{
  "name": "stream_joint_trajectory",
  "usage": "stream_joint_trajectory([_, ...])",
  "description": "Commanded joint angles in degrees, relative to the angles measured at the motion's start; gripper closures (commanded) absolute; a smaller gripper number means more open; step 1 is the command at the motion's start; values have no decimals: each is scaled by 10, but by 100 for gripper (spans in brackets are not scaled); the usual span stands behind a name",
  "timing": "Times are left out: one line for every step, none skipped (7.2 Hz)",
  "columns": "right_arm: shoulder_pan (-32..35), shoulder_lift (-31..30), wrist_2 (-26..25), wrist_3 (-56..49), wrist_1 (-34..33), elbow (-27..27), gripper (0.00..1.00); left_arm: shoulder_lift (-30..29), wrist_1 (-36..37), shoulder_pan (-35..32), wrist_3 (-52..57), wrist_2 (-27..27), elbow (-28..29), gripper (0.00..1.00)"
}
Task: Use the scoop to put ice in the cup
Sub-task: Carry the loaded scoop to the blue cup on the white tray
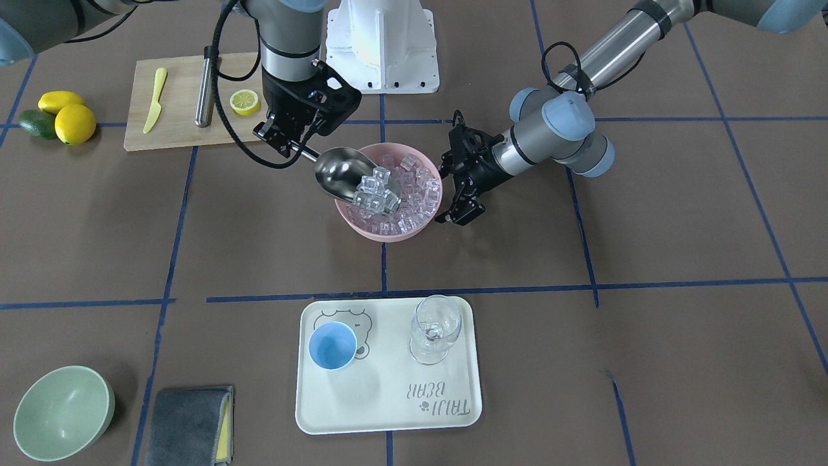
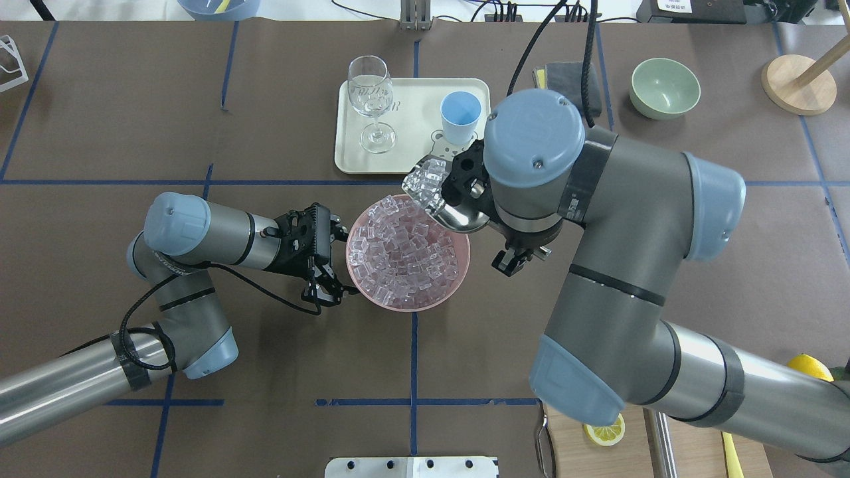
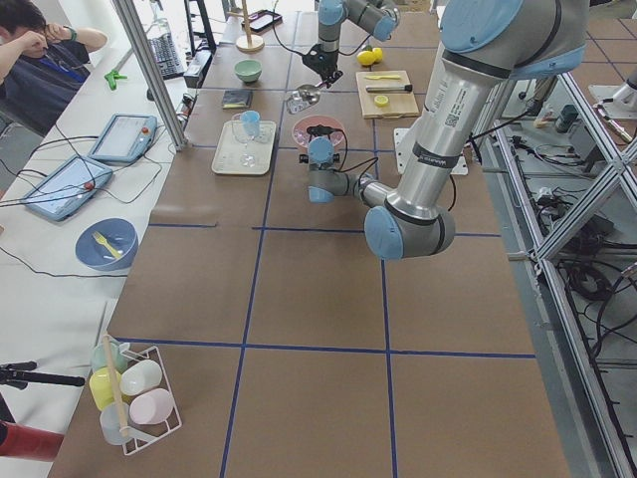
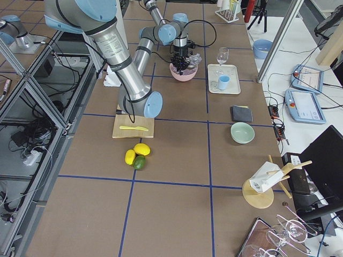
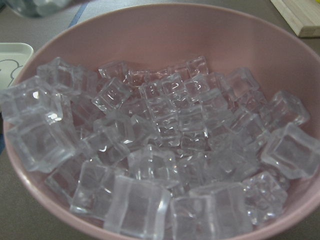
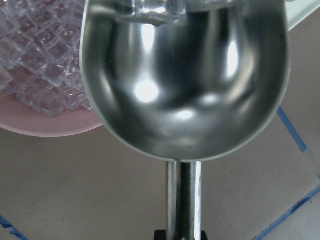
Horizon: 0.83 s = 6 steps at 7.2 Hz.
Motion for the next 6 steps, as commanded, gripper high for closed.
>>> stream_joint_trajectory([48,6,44,1,-12,-26,100,0,0,0,0,0,0,0])
stream_joint_trajectory([56,14,45,0,-12,-45,100,0,0,1,0,0,0,0])
stream_joint_trajectory([67,26,45,-5,-10,-65,100,0,0,1,0,0,0,0])
stream_joint_trajectory([76,35,45,-8,-10,-82,100,0,0,1,0,0,0,0])
stream_joint_trajectory([82,52,45,-8,-10,-110,100,0,0,1,0,0,0,0])
stream_joint_trajectory([89,74,46,-8,-10,-152,100,0,0,1,0,0,0,0])
